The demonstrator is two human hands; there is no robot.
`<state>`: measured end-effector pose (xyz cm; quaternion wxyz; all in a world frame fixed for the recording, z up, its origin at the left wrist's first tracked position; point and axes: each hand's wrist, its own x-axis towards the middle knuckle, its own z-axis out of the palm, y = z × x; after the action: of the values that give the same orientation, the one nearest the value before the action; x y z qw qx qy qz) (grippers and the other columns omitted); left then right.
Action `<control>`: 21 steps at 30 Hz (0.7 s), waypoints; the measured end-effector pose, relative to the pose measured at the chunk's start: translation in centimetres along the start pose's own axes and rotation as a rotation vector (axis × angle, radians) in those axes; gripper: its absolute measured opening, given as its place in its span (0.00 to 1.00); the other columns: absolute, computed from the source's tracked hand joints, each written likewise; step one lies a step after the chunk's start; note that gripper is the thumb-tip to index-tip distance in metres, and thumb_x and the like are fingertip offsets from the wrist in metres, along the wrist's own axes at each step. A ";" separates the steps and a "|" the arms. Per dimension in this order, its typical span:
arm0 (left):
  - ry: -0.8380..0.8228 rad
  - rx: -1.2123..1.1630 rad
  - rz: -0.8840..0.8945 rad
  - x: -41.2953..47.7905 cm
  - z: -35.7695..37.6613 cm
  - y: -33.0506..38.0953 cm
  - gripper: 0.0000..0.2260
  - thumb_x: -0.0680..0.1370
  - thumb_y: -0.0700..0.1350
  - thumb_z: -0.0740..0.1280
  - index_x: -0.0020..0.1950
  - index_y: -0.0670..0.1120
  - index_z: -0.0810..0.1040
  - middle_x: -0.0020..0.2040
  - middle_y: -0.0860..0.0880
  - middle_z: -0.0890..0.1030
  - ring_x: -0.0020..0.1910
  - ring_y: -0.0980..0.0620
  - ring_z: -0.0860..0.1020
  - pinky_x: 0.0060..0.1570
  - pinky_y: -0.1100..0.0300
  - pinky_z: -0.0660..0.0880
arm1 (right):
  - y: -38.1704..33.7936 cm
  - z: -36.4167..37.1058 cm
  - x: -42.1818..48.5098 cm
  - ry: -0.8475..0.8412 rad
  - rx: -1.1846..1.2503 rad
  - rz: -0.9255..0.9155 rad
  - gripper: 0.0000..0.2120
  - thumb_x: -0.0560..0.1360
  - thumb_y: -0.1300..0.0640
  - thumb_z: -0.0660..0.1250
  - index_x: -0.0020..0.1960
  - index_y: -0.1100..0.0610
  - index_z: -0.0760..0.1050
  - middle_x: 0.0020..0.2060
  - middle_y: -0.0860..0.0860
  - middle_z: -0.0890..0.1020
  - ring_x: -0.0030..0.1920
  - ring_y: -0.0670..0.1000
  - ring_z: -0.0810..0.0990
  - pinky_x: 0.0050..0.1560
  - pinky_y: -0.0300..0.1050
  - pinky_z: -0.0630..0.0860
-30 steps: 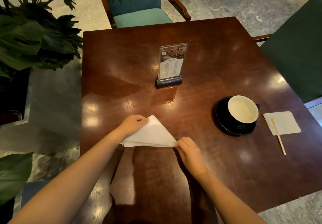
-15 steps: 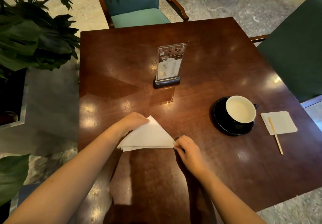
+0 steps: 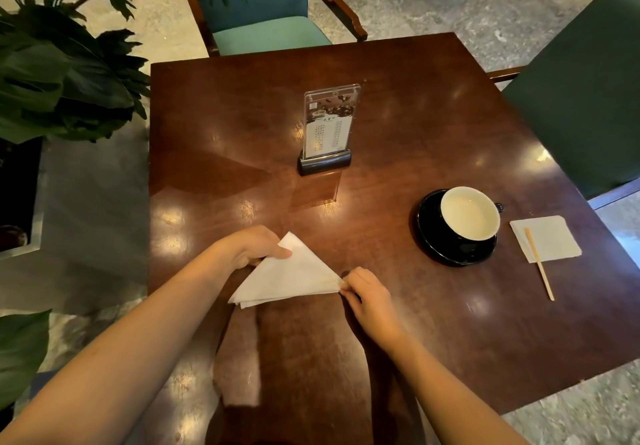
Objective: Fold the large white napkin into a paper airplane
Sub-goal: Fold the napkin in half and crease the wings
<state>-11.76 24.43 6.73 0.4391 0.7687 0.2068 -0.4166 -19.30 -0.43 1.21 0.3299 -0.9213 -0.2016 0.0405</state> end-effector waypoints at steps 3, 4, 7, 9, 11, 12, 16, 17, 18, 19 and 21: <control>0.092 0.010 0.074 -0.1 0.6 -0.2 0.08 0.73 0.45 0.71 0.37 0.44 0.75 0.47 0.45 0.79 0.50 0.46 0.77 0.46 0.56 0.71 | 0.1 0.2 -0.1 0.001 -0.015 0.002 0.05 0.75 0.62 0.64 0.40 0.58 0.72 0.39 0.50 0.75 0.42 0.47 0.72 0.41 0.41 0.72; 0.134 0.020 0.107 -0.1 0.9 -0.3 0.09 0.73 0.44 0.71 0.36 0.44 0.74 0.45 0.47 0.78 0.47 0.48 0.76 0.42 0.57 0.70 | 0.1 0.1 -0.1 0.000 -0.015 0.006 0.05 0.75 0.62 0.64 0.40 0.58 0.72 0.39 0.50 0.75 0.42 0.47 0.72 0.41 0.41 0.71; 0.256 0.055 0.205 -0.1 1.6 -0.8 0.11 0.73 0.43 0.71 0.36 0.45 0.70 0.40 0.49 0.74 0.43 0.49 0.74 0.39 0.58 0.69 | 0.1 0.2 -0.4 0.016 0.004 0.023 0.05 0.76 0.61 0.64 0.40 0.58 0.73 0.39 0.49 0.75 0.42 0.46 0.72 0.41 0.40 0.71; 0.289 -0.056 0.251 0.1 2.0 -1.6 0.11 0.72 0.43 0.72 0.36 0.45 0.70 0.40 0.47 0.75 0.42 0.47 0.75 0.40 0.55 0.69 | 0.0 0.3 -0.6 0.025 0.008 0.044 0.05 0.76 0.61 0.64 0.41 0.58 0.73 0.39 0.49 0.76 0.42 0.46 0.72 0.41 0.41 0.71; 0.311 -0.197 0.295 0.2 2.4 -2.4 0.10 0.71 0.41 0.73 0.40 0.46 0.71 0.38 0.46 0.75 0.40 0.46 0.74 0.39 0.54 0.68 | 0.0 0.3 -0.7 0.019 0.012 0.057 0.04 0.76 0.61 0.64 0.41 0.57 0.74 0.39 0.49 0.77 0.43 0.47 0.73 0.42 0.42 0.72; 0.318 -0.251 0.309 0.1 2.5 -2.7 0.10 0.71 0.41 0.73 0.44 0.47 0.72 0.38 0.46 0.74 0.40 0.46 0.74 0.38 0.55 0.68 | 0.0 0.2 -0.8 0.012 0.014 0.056 0.04 0.75 0.61 0.65 0.42 0.57 0.74 0.40 0.49 0.77 0.43 0.47 0.73 0.42 0.43 0.73; 0.290 -0.270 0.376 -1.0 2.9 -2.8 0.11 0.72 0.40 0.71 0.53 0.49 0.77 0.38 0.50 0.76 0.41 0.49 0.77 0.42 0.56 0.73 | -0.5 -1.2 0.0 -0.040 -0.012 0.117 0.08 0.74 0.50 0.64 0.40 0.53 0.73 0.39 0.46 0.77 0.44 0.45 0.71 0.43 0.43 0.73; 0.276 -0.211 0.409 -1.4 3.0 -2.6 0.07 0.73 0.40 0.71 0.49 0.49 0.80 0.37 0.51 0.77 0.40 0.51 0.77 0.42 0.56 0.73 | -0.9 -1.7 0.7 -0.045 -0.043 0.151 0.10 0.73 0.46 0.64 0.40 0.53 0.73 0.40 0.45 0.77 0.45 0.45 0.71 0.44 0.42 0.73; 0.256 -0.156 0.446 -1.8 3.1 -2.3 0.04 0.73 0.40 0.71 0.46 0.48 0.81 0.37 0.51 0.78 0.39 0.52 0.76 0.40 0.57 0.72 | -1.6 -2.3 1.6 -0.052 -0.061 0.182 0.12 0.73 0.43 0.64 0.44 0.53 0.74 0.43 0.46 0.77 0.48 0.45 0.71 0.46 0.43 0.73; 0.229 -0.115 0.489 -2.2 3.3 -1.9 0.02 0.72 0.40 0.71 0.43 0.47 0.81 0.36 0.51 0.78 0.37 0.53 0.76 0.39 0.58 0.72 | -2.4 -2.7 2.7 -0.090 -0.040 0.199 0.17 0.72 0.41 0.64 0.51 0.53 0.74 0.48 0.47 0.77 0.52 0.46 0.72 0.50 0.44 0.74; 0.174 -0.073 0.585 -2.9 3.9 -1.2 0.03 0.71 0.40 0.72 0.40 0.47 0.80 0.34 0.52 0.78 0.34 0.56 0.75 0.36 0.62 0.70 | -4.2 -3.5 5.2 -0.297 0.084 0.196 0.26 0.73 0.39 0.64 0.66 0.53 0.69 0.57 0.49 0.76 0.57 0.47 0.73 0.56 0.46 0.74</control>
<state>-15.99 21.90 7.47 0.5483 0.8122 0.0282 -0.1973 -15.22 2.51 6.88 0.3292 -0.9059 -0.1554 0.2163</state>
